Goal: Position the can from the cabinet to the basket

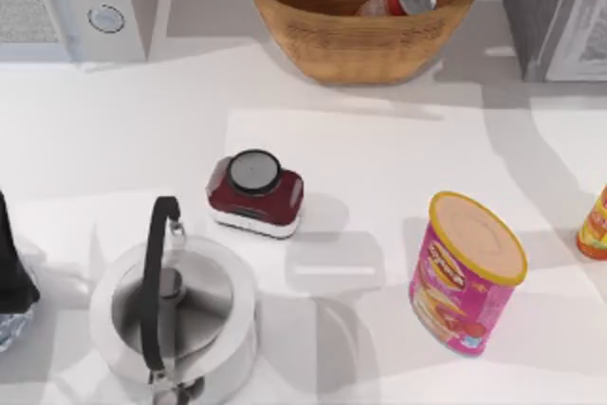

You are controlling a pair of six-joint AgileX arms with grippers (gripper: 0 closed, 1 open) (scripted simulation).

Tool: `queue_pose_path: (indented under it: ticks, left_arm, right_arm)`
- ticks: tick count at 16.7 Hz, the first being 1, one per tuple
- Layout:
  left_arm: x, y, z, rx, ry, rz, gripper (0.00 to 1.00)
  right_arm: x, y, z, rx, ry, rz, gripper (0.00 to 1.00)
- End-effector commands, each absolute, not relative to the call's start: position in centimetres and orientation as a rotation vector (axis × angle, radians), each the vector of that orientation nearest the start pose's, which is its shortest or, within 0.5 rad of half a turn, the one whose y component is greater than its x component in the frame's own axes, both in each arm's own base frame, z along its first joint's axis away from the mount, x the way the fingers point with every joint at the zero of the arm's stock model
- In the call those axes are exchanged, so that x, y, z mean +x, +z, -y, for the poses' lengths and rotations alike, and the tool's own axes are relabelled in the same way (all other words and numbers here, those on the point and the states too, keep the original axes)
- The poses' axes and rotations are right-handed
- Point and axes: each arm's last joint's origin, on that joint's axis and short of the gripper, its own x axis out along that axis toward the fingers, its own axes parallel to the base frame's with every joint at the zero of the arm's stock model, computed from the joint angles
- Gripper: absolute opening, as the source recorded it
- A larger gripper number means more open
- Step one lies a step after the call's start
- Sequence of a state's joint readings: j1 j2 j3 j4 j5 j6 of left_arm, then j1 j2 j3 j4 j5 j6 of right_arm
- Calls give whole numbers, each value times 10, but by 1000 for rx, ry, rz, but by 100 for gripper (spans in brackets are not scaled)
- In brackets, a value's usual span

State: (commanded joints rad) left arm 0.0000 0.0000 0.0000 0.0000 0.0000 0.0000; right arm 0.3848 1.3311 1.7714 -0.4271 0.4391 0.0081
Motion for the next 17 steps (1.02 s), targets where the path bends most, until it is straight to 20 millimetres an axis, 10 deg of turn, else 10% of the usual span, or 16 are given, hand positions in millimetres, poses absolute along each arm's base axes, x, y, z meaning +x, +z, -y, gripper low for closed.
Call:
queue_pose_path:
  ticks: [7, 17]
  left_arm:
    - [106, 160, 1, 0, 0, 0, 100]
    - [106, 160, 1, 0, 0, 0, 100]
  right_arm:
    - [269, 516, -88, -1, -42, 18, 100]
    - [216, 475, -55, -7, -37, 9, 100]
